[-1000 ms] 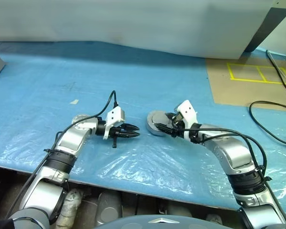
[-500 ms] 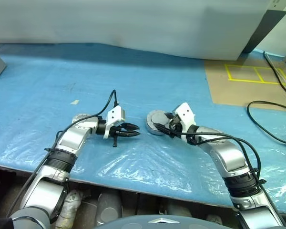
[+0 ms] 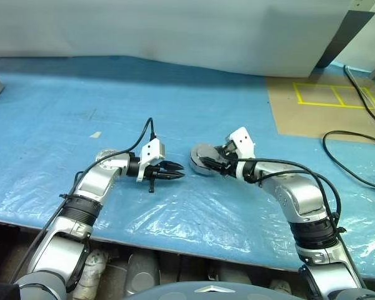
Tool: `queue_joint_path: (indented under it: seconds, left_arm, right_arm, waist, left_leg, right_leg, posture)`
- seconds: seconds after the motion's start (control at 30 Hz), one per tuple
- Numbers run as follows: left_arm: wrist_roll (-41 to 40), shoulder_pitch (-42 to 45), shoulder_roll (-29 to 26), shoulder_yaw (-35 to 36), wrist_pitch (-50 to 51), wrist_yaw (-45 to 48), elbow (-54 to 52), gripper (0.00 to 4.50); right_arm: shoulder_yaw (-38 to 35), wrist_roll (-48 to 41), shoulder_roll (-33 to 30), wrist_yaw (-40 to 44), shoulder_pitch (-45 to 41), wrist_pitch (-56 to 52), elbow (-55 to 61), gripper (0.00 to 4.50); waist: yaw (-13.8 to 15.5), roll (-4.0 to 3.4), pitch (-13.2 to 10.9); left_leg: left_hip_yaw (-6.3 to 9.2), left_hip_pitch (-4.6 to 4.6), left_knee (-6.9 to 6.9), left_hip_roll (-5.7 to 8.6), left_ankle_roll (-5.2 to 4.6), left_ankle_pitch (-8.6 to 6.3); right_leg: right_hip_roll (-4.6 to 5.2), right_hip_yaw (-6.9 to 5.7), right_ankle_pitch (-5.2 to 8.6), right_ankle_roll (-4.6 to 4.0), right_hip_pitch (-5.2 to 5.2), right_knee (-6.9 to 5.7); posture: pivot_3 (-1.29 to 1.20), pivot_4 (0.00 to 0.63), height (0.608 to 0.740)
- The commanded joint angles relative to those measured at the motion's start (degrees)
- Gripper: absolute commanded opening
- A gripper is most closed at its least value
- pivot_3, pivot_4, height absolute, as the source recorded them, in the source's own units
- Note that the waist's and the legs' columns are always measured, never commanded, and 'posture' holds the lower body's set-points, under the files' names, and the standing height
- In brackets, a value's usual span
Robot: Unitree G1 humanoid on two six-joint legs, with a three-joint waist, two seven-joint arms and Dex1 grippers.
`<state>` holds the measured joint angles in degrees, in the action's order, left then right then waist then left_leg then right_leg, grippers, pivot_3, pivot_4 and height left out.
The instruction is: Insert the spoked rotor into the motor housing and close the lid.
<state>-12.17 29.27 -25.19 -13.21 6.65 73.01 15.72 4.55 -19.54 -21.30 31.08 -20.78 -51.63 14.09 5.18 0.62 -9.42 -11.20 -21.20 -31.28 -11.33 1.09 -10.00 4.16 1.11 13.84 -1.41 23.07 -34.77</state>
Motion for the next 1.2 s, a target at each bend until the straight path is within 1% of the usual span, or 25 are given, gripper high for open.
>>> queue_joint_path:
  seconds: [0.03,0.07,0.17,0.3,0.37,0.47,0.57,0.67,0.8,0.83,0.87,1.0,1.1,1.17,1.2]
  left_arm:
    - [-0.03,1.02,-0.38,0.22,-0.98,0.37,-0.45,0.95]
    - [-0.02,1.06,-0.38,0.24,-1.05,0.41,-0.35,0.95]
    - [0.05,1.21,-0.38,0.27,-1.3,0.49,0.01,0.95]
    - [0.04,1.16,-0.53,0.38,-1.43,0.67,0.14,0.95]
    - [0.02,1.04,-0.67,0.39,-1.45,0.79,0.07,0.95]
    - [0.04,1.0,-0.76,0.41,-1.47,0.95,0.15,0.95]
    - [0.18,1.13,-0.79,0.39,-1.82,1.04,0.66,0.95]
    - [0.27,1.24,-0.71,0.38,-2.07,1.03,1.01,0.95]
    - [0.39,1.27,-0.36,0.28,-2.34,0.85,1.26,0.95]
    - [0.4,1.33,-0.23,0.34,-2.45,0.71,1.35,0.95]
    - [0.41,1.49,0.02,0.51,-2.53,0.34,1.54,0.95]
    - [0.5,2.03,0.52,1.06,-2.82,-0.69,2.15,0.95]
    - [0.9,3.09,1.19,1.47,-3.69,-2.18,3.66,0.95]
    - [1.47,4.83,2.6,2.35,-4.66,-5.35,6.53,0.95]
    - [1.93,6.11,3.63,2.98,-4.97,-7.87,8.77,0.95]
  right_arm:
    - [3.59,1.16,-1.7,0.73,0.95,-0.47,-0.17,2.97]
    - [4.68,1.84,-2.0,0.73,1.54,-0.16,-0.79,2.97]
    - [4.25,0.22,-0.54,0.23,1.97,-1.53,-0.88,2.97]
    - [4.19,2.04,1.16,-2.9,-0.1,-2.39,-3.89,2.97]
    - [5.07,2.12,1.51,-3.38,-0.63,-4.41,-4.17,2.97]
    - [4.43,1.48,3.41,-5.33,-1.17,-7.71,-4.77,2.97]
    - [6.43,2.76,3.14,-6.32,-1.61,-9.76,-4.92,2.97]
    - [9.18,5.7,1.87,-7.55,-1.06,-8.47,-7.26,2.97]
    - [11.48,8.03,2.78,-9.14,1.03,-7.28,-12.37,2.97]
    - [12.89,9.06,2.66,-9.27,1.85,-6.08,-13.3,2.97]
    - [13.87,9.88,2.69,-9.67,2.54,-5.54,-14.19,2.97]
    - [15.82,12.17,1.87,-9.34,3.94,-1.72,-14.81,2.97]
    - [15.59,12.79,1.41,-8.54,4.54,0.84,-14.97,2.97]
    - [15.65,13.35,1.07,-8.31,4.71,1.84,-14.56,2.97]
    - [15.09,12.88,1.2,-8.05,4.76,1.45,-13.77,2.97]
  waist:
    - [-0.01,0.0,0.0]
    - [0.01,0.0,0.0]
    - [-0.02,0.0,0.0]
    - [-0.57,0.01,0.01]
    - [-0.98,0.01,0.01]
    - [-1.29,0.02,0.02]
    - [-1.38,0.02,0.06]
    - [-1.39,0.07,0.14]
    - [-1.38,0.25,0.53]
    - [-1.38,0.28,0.6]
    - [-1.37,0.35,0.72]
    - [-1.28,0.61,1.04]
    - [-1.27,0.52,1.17]
    - [-1.26,0.57,1.25]
    - [-1.25,0.64,1.31]
  left_leg:
    - [0.0,-0.02,0.01,0.0,0.0,0.0]
    - [0.0,-0.02,0.01,0.0,0.01,0.0]
    - [0.0,-0.01,0.04,0.0,0.01,0.0]
    - [0.0,0.02,0.03,0.0,0.01,0.0]
    - [0.0,0.04,0.01,0.0,0.01,0.0]
    - [0.0,0.11,0.0,0.02,0.01,0.0]
    - [0.0,0.22,0.01,0.0,0.01,0.0]
    - [0.0,0.24,0.01,0.01,0.01,0.0]
    - [-0.01,0.54,0.04,0.0,0.02,0.0]
    - [-0.01,0.74,0.06,0.01,0.02,-0.01]
    - [-0.02,0.95,0.12,0.01,0.01,-0.02]
    - [0.04,2.01,0.48,0.19,-0.22,-0.18]
    - [0.52,2.05,0.81,0.54,-0.23,-0.18]
    - [0.78,1.94,1.09,0.67,-0.23,-0.18]
    - [0.82,1.88,1.08,0.71,-0.23,-0.18]
  right_leg:
    - [0.0,0.0,0.0,0.0,0.02,0.0]
    - [0.0,0.0,0.0,0.0,0.02,0.0]
    - [-0.01,-0.01,0.0,0.01,0.02,-0.01]
    - [-0.01,0.0,0.0,0.0,0.01,-0.04]
    - [-0.01,0.01,0.0,0.0,-0.01,-0.04]
    - [-0.01,0.06,0.0,0.0,-0.04,-0.07]
    - [-0.01,0.09,0.0,-0.01,-0.09,-0.08]
    - [-0.01,0.12,0.0,0.0,-0.11,-0.08]
    - [-0.01,0.18,0.01,0.0,-0.34,-0.06]
    - [0.0,0.23,0.07,0.1,-0.49,-0.04]
    - [0.01,0.27,0.27,0.43,-0.64,-0.01]
    - [0.12,0.32,0.43,0.64,-1.06,0.22]
    - [0.18,0.3,0.48,0.71,-1.08,0.77]
    - [0.17,0.2,0.48,0.71,-1.11,1.42]
    - [0.17,0.2,0.47,0.71,-1.09,1.48]
  posture:
    - [0.0,0.15,0.74]
    - [0.0,0.15,0.74]
    - [0.0,0.15,0.74]
    - [0.0,0.15,0.74]
    - [0.0,0.15,0.74]
    - [0.0,0.15,0.74]
    - [0.0,0.15,0.74]
    - [0.0,0.15,0.74]
    - [0.0,0.15,0.74]
    - [0.0,0.15,0.74]
    - [0.0,0.15,0.74]
    - [0.0,0.15,0.74]
    - [0.0,0.15,0.74]
    - [0.0,0.15,0.74]
    - [0.0,0.15,0.74]
